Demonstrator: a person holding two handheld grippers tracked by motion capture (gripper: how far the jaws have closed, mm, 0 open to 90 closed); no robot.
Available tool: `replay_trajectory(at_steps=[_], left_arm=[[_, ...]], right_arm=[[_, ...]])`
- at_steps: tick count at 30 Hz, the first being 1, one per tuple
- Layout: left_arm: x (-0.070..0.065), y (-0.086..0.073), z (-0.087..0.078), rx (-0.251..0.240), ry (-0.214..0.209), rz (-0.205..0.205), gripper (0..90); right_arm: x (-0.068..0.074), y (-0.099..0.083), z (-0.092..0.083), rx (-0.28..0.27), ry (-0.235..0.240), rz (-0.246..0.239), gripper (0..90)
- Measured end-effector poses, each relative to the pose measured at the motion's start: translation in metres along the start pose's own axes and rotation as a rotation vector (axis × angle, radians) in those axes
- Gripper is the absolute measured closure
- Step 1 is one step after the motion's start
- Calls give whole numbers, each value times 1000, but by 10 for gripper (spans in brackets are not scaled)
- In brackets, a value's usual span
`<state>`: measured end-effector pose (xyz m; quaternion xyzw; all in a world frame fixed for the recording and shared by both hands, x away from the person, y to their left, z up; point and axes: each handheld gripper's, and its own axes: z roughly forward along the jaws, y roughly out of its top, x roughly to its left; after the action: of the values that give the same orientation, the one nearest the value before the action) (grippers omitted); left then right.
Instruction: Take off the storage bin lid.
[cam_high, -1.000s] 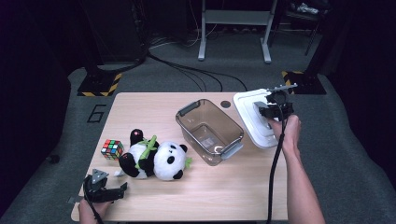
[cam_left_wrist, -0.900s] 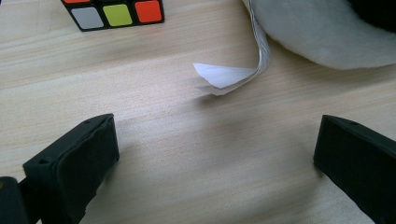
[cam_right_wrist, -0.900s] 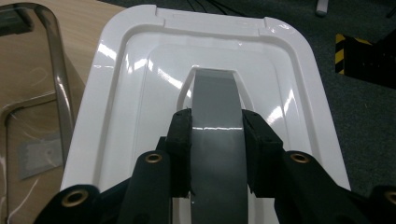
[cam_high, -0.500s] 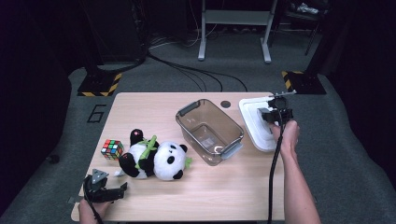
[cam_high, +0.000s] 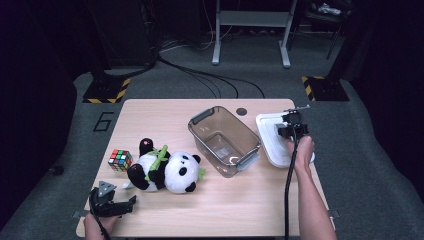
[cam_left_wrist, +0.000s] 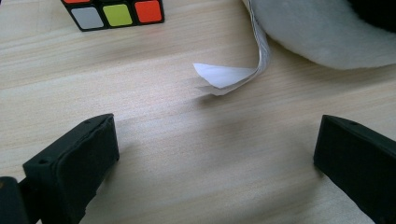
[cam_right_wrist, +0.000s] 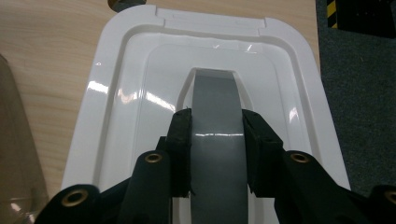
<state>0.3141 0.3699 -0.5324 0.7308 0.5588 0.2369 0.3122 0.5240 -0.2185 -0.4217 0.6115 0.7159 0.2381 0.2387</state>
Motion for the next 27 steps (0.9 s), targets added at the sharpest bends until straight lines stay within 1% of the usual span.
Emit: replay_trajectory(at_steps=[1,2,4,5,7,8,10,11,13,16,17,20,22,23,24,25,26,27], left_arm=[[0,0,0,5,-2,2,0],[0,0,0,-3,2,-1,0],[0,0,0,-2,2,-1,0],[0,0,0,-3,2,0,0],[0,0,0,6,-2,2,0],[0,0,0,-3,2,-1,0],[0,0,0,0,0,0,0],[0,0,-1,11,-2,3,0],[0,0,-1,9,0,2,0],[0,0,0,7,1,2,0],[0,0,0,7,1,3,0],[0,0,0,6,1,1,0],[0,0,0,-3,2,-1,0],[0,0,0,5,-1,1,0],[0,0,0,-4,2,-1,0],[0,0,0,-2,2,0,0],[0,0,0,-3,2,-1,0],[0,0,0,-3,2,-1,0]], right_arm=[[0,-2,3,3,2,2,662],[0,-4,5,8,2,13,662],[0,-8,12,19,-2,19,662],[1,-12,17,36,-2,30,662],[1,-14,20,40,-4,39,662],[1,-18,25,43,-6,51,662],[1,-19,26,46,-5,50,661],[1,-21,29,50,-7,52,662],[1,-24,32,57,-10,69,662],[-1,-27,37,50,-10,71,661],[0,-29,40,66,-13,82,661],[1,-30,43,65,-10,75,660],[1,-30,44,68,-9,75,659],[3,-30,45,71,-8,82,656],[3,-30,44,73,-5,89,640],[2,-30,44,62,3,83,592],[2,-30,41,65,2,86,537],[2,-30,41,65,2,86,537]])
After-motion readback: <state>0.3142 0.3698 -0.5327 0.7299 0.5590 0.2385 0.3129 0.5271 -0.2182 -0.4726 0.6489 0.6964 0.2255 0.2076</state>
